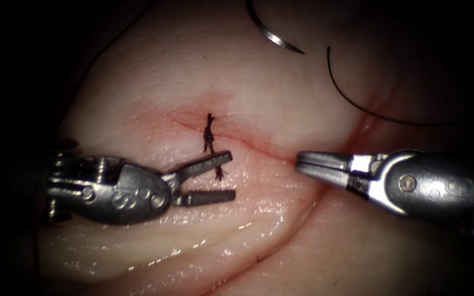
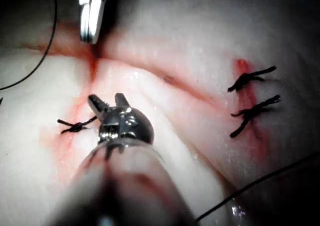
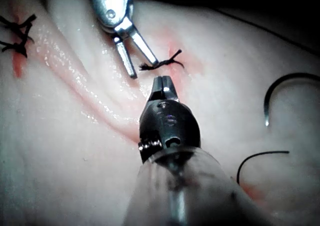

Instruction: Wound Closure

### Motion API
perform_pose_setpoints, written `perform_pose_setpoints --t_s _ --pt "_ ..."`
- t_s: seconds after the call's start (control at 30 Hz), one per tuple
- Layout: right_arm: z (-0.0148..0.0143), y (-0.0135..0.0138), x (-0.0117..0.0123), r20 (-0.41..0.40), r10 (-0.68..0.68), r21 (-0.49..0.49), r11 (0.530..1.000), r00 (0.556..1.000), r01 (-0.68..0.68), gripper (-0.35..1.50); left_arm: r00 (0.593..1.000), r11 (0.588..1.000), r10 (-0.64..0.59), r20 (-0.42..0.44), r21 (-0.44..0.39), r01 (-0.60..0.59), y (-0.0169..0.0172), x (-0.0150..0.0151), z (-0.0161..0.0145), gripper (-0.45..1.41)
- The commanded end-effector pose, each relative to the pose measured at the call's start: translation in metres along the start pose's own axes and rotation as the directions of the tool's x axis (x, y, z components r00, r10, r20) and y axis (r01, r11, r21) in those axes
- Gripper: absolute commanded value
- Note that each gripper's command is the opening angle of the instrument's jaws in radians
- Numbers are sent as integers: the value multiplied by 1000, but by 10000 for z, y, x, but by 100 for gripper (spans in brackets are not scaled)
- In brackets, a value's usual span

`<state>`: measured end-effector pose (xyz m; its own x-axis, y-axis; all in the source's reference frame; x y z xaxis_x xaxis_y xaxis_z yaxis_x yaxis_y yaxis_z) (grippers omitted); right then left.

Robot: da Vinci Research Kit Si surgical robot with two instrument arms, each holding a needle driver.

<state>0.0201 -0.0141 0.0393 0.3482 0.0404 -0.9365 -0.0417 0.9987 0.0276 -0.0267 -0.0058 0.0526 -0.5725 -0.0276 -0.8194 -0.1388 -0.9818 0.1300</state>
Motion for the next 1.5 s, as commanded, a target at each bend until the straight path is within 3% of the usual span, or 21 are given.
perform_pose_setpoints --t_s 0.03,0.07,0.1,0.17,0.43,0.67,0.7,0.73,0.8,0.93,0.97,1.2,1.5 --pt "8 1 -1 -2 -2 0 1000 1000 2 -23 1000 1000 1 -2 1 -1 0 -2 8 9" --pt "8 1 -1 -2 -2 0 1000 1000 2 -25 1000 1000 1 -2 0 -1 0 -2 7 -11" --pt "8 1 -1 -2 -2 0 1000 1000 2 -25 1000 1000 1 -2 0 -1 0 -2 7 -11" --pt "8 2 -1 -2 -2 0 1000 1000 2 -27 1000 1000 2 -3 -1 -2 0 -3 6 -45" --pt "11 6 -7 -6 -12 40 999 1000 12 -33 1000 1000 -2 -22 -19 2 -3 -7 1 -45" --pt "29 3 -17 -17 -80 101 992 997 81 -32 987 998 -6 -163 -63 -4 -6 -12 -3 -45" --pt "32 2 -18 -16 -95 104 990 995 96 -28 982 998 -10 -188 -66 -2 -8 -13 -3 -45" --pt "37 0 -19 -14 -105 107 989 994 106 -6 978 998 -9 -207 -66 -5 -9 -15 -3 -45" --pt "44 -2 -20 -15 -115 104 988 993 116 7 969 997 -10 -248 -79 -10 -12 -18 -4 -45" --pt "57 -2 -21 -48 -122 83 989 991 126 74 949 995 -21 -314 -95 -9 -18 -24 -5 -45" --pt "59 -1 -20 -53 -123 82 988 991 128 81 945 995 -26 -327 -98 -6 -19 -26 -5 -45" --pt "68 -2 -17 -64 -161 77 983 985 166 98 914 992 -81 -397 -123 35 -27 -35 -7 -45" --pt "95 -5 -17 -56 -203 53 977 978 206 98 904 990 -102 -414 -136 49 -25 -35 -8 -45"
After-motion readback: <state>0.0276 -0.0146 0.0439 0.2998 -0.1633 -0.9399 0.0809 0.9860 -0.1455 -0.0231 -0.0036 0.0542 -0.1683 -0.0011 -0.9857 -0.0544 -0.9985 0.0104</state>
